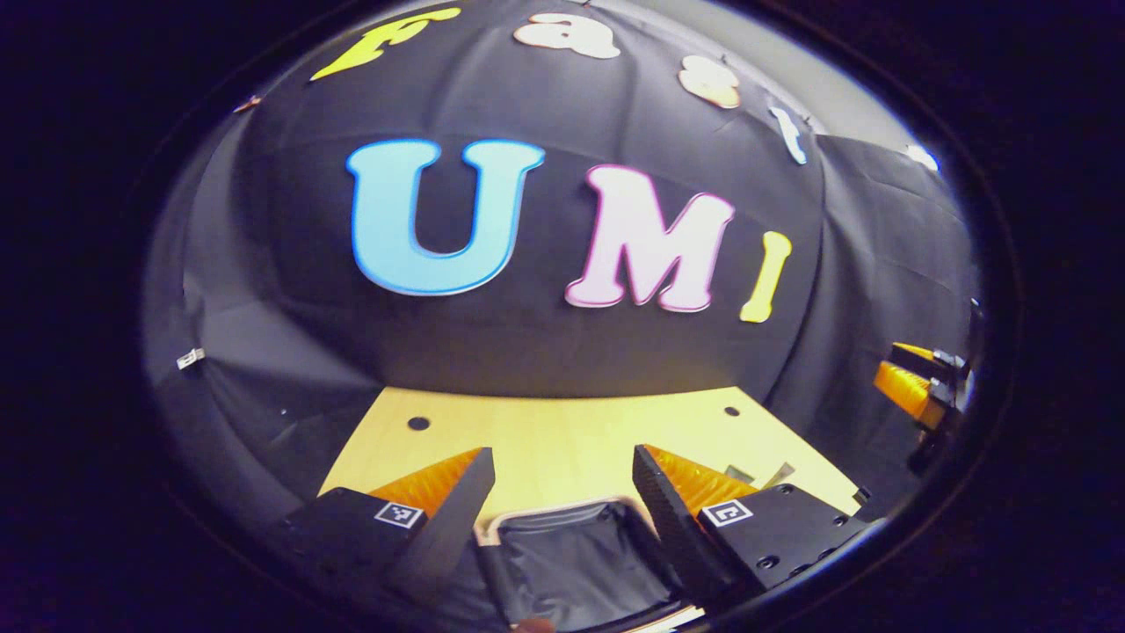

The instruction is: First open the suitcase, pack the skin care products into it, and then close the suitcase.

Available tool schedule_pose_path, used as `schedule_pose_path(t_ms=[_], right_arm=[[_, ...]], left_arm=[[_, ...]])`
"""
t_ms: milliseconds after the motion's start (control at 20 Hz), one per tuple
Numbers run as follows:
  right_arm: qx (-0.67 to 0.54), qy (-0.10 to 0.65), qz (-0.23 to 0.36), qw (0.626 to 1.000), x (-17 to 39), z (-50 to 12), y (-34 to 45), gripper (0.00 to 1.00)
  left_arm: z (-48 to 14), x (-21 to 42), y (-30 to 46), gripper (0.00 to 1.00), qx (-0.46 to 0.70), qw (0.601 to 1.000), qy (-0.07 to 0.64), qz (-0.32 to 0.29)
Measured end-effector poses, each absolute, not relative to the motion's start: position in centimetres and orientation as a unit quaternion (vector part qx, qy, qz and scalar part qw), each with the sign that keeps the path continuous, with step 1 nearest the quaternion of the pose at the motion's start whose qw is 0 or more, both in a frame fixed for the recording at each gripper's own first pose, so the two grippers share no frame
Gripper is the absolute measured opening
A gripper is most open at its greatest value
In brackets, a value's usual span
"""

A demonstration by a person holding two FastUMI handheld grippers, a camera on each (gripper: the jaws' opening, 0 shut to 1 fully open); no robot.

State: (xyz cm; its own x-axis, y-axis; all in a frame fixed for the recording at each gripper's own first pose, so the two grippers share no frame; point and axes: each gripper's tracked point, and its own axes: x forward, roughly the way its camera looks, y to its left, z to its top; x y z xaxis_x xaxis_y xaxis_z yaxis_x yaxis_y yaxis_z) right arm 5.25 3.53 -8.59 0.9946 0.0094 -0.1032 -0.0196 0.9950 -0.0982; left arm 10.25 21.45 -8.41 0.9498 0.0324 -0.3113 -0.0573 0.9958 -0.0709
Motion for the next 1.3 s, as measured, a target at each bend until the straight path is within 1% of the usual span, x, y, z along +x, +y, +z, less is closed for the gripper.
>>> schedule_pose_path(t_ms=[50,100,150,200,300,450,650,700,750,900,1000,1050,1150,1200,1300], right_arm=[[-0.047,0.05,0.006,0.998,5.4,-8.8,2.7,0.96],[-0.046,0.049,0.005,0.998,5.6,-9.0,2.1,0.96],[-0.042,0.055,0.001,0.998,5.9,-9.8,0.8,0.96],[-0.034,0.065,0.001,0.997,6.1,-10.7,-0.2,0.96],[-0.01,0.082,0.002,0.997,6.0,-12.2,-1.4,0.96],[0.0,0.106,0.009,0.994,5.7,-14.6,-2.6,0.96],[0.004,0.138,0.022,0.99,5.0,-17.7,-4.2,0.96],[-0.003,0.151,0.028,0.988,4.5,-18.8,-5.1,0.96],[-0.009,0.157,0.029,0.987,4.4,-19.5,-5.8,0.96],[0.003,0.193,0.038,0.981,4.3,-23.1,-6.8,0.96],[0.016,0.217,0.036,0.975,4.4,-25.9,-7.1,0.96],[0.02,0.229,0.038,0.972,4.4,-27.3,-7.0,0.96],[0.023,0.257,0.043,0.965,4.6,-31.1,-6.7,0.96],[0.027,0.269,0.045,0.962,4.8,-33.0,-6.6,0.97],[0.041,0.312,0.043,0.948,5.2,-37.6,-7.0,0.96]], left_arm=[[-7.2,11.0,17.4,0.99,-0.029,0.989,0.142,-0.007],[-7.2,11.1,14.7,0.99,-0.029,0.988,0.147,-0.027],[-8.3,11.5,9.4,0.99,-0.045,0.983,0.161,-0.069],[-10.0,11.8,6.6,0.98,-0.051,0.978,0.178,-0.098],[-14.5,12.8,2.0,0.99,-0.041,0.963,0.234,-0.13],[-21.2,15.3,-0.6,0.99,-0.01,0.941,0.306,-0.147],[-28.9,17.9,-0.7,0.99,0.013,0.914,0.383,-0.132],[-32.6,19.4,-1.3,0.98,0.005,0.904,0.408,-0.13],[-35.0,20.4,-1.6,0.96,0.008,0.897,0.422,-0.13],[-37.9,22.4,-2.0,0.96,0.023,0.888,0.441,-0.129],[-40.2,22.8,-2.6,0.96,0.017,0.872,0.469,-0.141],[-40.0,22.9,-2.2,0.82,0.023,0.871,0.473,-0.128],[-40.6,23.8,-1.6,0.54,0.027,0.872,0.473,-0.119],[-40.2,23.8,-1.7,0.52,0.018,0.87,0.479,-0.114],[-38.3,23.1,-1.1,0.51,-0.003,0.874,0.477,-0.097]])
